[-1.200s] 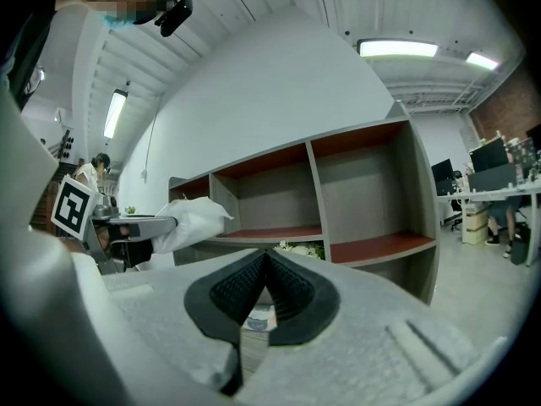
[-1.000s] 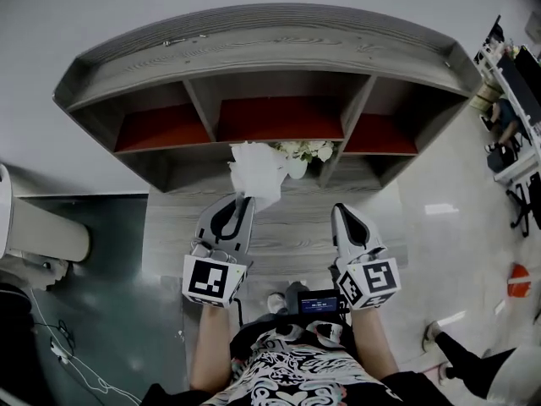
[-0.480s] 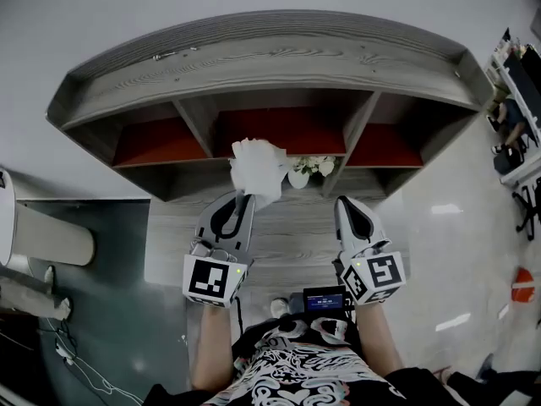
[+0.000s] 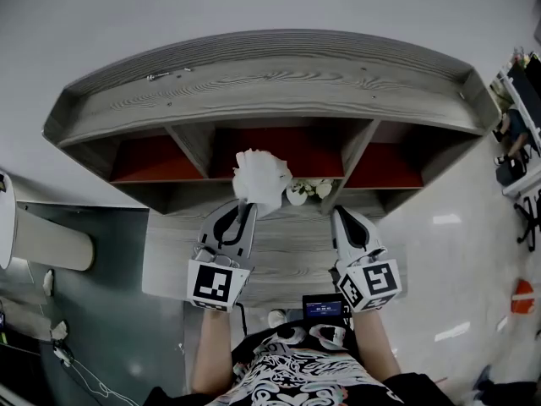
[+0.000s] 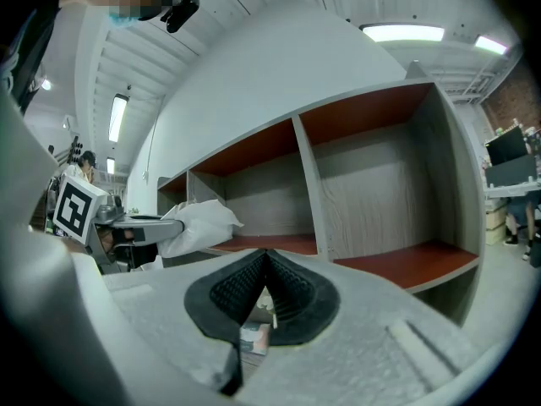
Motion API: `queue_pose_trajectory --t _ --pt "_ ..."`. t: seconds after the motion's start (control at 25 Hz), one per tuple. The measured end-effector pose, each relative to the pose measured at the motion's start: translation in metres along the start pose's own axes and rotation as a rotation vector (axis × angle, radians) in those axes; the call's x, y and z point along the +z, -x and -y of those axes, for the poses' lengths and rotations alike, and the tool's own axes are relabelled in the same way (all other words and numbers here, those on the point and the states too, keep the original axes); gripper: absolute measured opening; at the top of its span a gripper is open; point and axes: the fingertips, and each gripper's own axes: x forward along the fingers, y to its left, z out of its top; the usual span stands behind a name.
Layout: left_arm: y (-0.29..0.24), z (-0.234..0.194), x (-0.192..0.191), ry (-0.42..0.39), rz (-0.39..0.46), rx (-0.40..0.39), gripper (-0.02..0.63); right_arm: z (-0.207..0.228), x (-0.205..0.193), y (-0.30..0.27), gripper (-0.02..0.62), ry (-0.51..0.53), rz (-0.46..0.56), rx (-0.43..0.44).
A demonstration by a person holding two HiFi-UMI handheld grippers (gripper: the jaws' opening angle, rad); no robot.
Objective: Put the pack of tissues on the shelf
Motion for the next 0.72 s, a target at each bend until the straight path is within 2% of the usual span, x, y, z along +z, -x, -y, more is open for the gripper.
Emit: queue_pose_trajectory --t 0.44,0.72 --pt "-0.027 0.003 0.000 -0.049 0.012 -0.032 0.027 0.021 -0.005 -0.008 0.002 -0.032 -0.012 -0.034" --pt "-0.041 -0.002 -0.005 -0.047 -0.008 -0.037 0.028 0.030 0.001 -0.014 0.002 -0.012 0.002 -0.035"
